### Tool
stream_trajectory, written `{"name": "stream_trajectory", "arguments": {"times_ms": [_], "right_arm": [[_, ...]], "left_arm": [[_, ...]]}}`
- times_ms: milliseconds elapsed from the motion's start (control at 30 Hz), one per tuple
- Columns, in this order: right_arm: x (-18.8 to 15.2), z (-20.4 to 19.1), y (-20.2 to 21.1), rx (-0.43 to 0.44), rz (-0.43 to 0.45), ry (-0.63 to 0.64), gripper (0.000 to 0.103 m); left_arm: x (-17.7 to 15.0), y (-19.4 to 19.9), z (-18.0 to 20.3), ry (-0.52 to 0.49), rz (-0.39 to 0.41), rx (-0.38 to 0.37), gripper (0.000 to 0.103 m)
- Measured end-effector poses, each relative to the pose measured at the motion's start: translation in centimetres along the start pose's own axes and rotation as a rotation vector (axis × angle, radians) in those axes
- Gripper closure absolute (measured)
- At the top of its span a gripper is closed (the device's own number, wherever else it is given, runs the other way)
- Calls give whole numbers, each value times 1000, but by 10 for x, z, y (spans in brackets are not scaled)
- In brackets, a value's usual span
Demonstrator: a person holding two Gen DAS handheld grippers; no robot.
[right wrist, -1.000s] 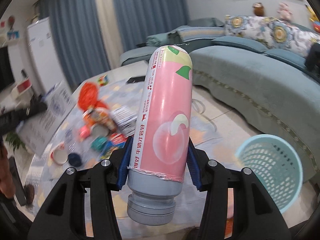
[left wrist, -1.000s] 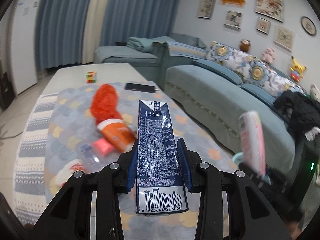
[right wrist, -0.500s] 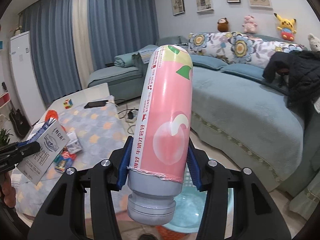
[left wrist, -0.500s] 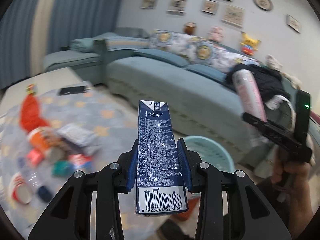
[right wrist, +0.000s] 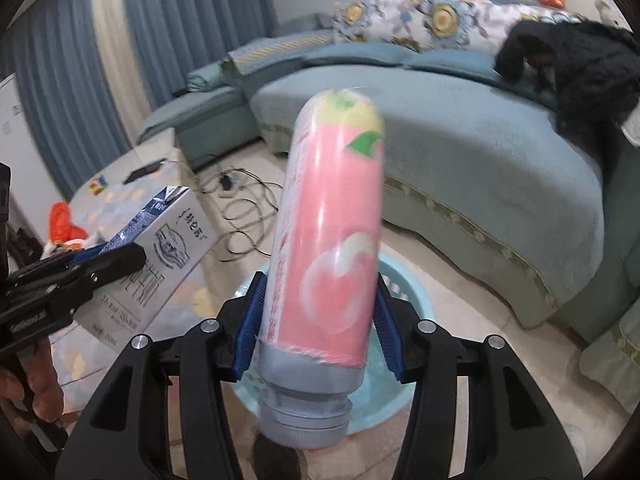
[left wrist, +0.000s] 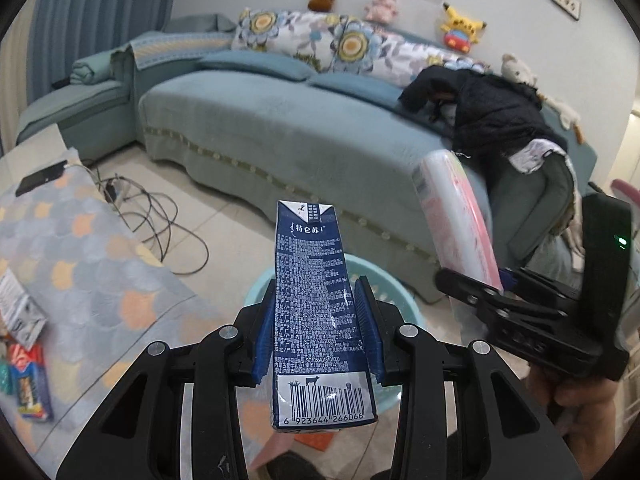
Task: Collect trash
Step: 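Carry the carton and pink bottle to the blue basket and release both, then grasp the clear plastic bottle with the left tool while the right tool grasps a white carton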
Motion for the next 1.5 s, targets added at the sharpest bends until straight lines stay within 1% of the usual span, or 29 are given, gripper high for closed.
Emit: {"name": "stream_trajectory", "arguments": {"times_ms": [33,67,100,133,167,267,333,433,500,633,700,733,767,800,833,867,933,967,1033,1067,1100,1167,1200,1267,1333,1367,1433,1467,1500], "right_arm": [[0,4,-1,-15,-3,-1,38],[1,7,0,-16,6,-12,34],[2,10,1,-17,14,-21,34],[3,12,3,-19,19,-32,34],[4,14,3,-19,26,-40,34],[6,18,5,-31,43,-50,34],[9,17,7,-27,50,-62,34],[15,18,11,-20,78,-98,34],[19,15,13,-8,89,-118,34],[20,-2,12,5,99,-108,34],[20,-18,12,13,114,-69,34],[20,-29,13,14,131,-37,30],[21,-36,14,9,150,-14,24],[23,-50,16,10,194,32,21],[25,-65,19,30,235,80,14],[27,-82,21,61,260,122,9],[34,-107,21,116,254,149,8],[38,-120,22,152,251,146,8],[52,-157,26,246,247,119,8],[59,-178,27,297,244,115,8],[65,-195,28,335,239,125,8],[83,-246,26,418,223,199,8],[92,-269,25,437,221,239,8],[110,-309,23,478,233,280,8],[119,-338,18,535,232,267,8],[120,-351,11,562,240,236,8],[109,-359,-3,583,227,175,8],[99,-363,-14,582,191,153,8],[83,-369,-30,564,118,160,8]], "left_arm": [[1,-7,-1,10,-13,2,67],[1,-15,-4,33,-29,-7,64],[1,-19,-6,56,-43,-20,54],[0,-22,-7,79,-54,-33,49],[1,-24,-8,99,-58,-41,46],[7,-24,-9,126,-51,-47,45],[12,-12,-10,112,-27,-47,43],[18,12,-19,62,-8,-18,41],[18,33,-33,17,1,17,33],[-3,73,-78,-48,-33,113,32],[-23,95,-112,-72,-82,199,32],[-27,103,-123,-75,-93,223,32],[-32,113,-137,-71,-101,250,32],[-37,127,-153,-54,-101,272,32],[-38,136,-163,-36,-98,285,32],[-38,146,-177,-12,-95,317,32],[-31,165,-193,1,-72,367,32],[-23,179,-199,-4,-36,391,32],[-14,201,-208,-15,14,438,22],[-12,214,-215,-22,34,472,14],[-11,232,-228,-24,57,526,13],[-11,251,-247,0,61,583,13],[-14,267,-266,48,64,616,13],[-22,296,-295,151,79,649,13],[-32,319,-323,257,92,675,13],[-38,327,-333,299,97,686,13],[-52,346,-355,411,108,695,13],[-58,350,-361,447,109,692,13],[-64,355,-368,474,102,700,13]]}}
Point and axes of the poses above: each gripper's, at about its wrist camera, not at the fingertips, and y roughly against the way its jaws point, z to its right, x to its top, the point moved 6 cm from there along -y, roughly the way its jaws point, and after that the axes turned 14 degrees about z, right-handed, at the moved point
